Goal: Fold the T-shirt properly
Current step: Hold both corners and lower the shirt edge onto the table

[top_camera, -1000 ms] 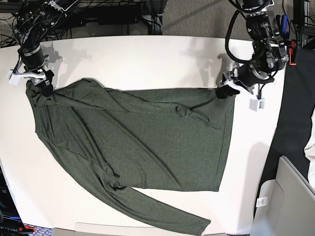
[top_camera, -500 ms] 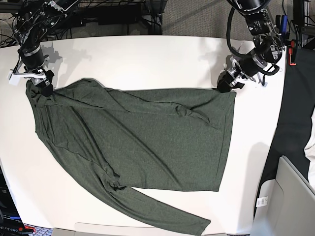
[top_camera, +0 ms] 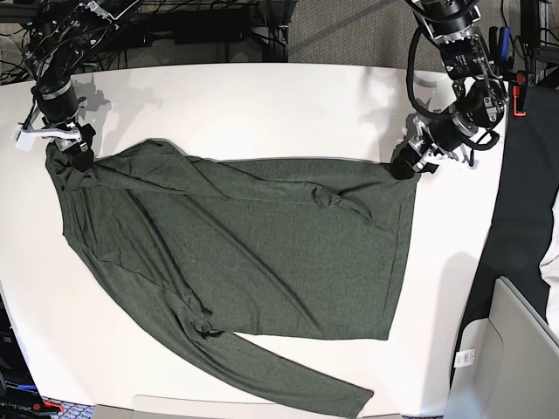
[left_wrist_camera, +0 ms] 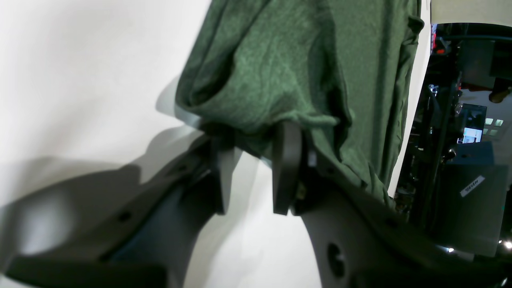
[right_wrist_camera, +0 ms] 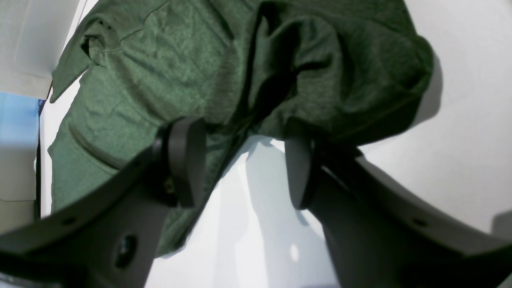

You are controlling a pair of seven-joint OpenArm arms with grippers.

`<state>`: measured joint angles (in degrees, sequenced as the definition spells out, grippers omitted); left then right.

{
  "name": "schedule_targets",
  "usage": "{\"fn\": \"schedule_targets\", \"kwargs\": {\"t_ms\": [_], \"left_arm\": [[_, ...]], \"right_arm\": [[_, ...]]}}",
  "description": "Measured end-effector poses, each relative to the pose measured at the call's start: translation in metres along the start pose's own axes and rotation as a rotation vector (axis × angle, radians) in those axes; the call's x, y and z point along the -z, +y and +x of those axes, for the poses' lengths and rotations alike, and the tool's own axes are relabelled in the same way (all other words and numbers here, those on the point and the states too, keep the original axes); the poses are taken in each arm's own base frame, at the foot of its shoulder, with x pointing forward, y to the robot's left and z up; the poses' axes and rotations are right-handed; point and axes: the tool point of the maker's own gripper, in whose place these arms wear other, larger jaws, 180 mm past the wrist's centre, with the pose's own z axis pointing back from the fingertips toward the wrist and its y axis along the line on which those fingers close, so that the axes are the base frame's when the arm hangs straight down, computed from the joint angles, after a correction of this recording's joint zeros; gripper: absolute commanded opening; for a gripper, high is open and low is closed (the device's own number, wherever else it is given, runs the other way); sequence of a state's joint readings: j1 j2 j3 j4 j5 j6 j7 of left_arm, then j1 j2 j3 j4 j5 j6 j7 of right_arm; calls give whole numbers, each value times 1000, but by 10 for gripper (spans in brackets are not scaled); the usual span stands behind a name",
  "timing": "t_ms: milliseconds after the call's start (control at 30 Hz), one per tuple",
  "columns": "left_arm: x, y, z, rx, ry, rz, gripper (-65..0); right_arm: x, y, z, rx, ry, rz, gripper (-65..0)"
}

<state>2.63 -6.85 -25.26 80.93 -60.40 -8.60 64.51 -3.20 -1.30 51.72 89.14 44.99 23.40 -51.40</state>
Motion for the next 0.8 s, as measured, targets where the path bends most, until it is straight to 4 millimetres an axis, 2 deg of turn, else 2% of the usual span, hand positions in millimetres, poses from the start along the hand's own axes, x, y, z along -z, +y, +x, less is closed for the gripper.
{"fn": "schedule_targets", "kwargs": {"t_ms": [133, 267, 633, 800], "left_arm": [[-1, -3, 2, 9, -7, -3, -485], [-2, -16, -3, 37, 5, -28, -484], [3, -16, 1, 33, -2, -30, -486], [6, -13, -4, 24, 15, -24, -566]], "right_arm": [[0, 0, 0, 0, 0, 0, -327], [0, 0, 0, 0, 0, 1, -327], [0, 1, -5, 11, 5, 2, -327], [1, 2, -5, 11, 4, 3, -327]]}}
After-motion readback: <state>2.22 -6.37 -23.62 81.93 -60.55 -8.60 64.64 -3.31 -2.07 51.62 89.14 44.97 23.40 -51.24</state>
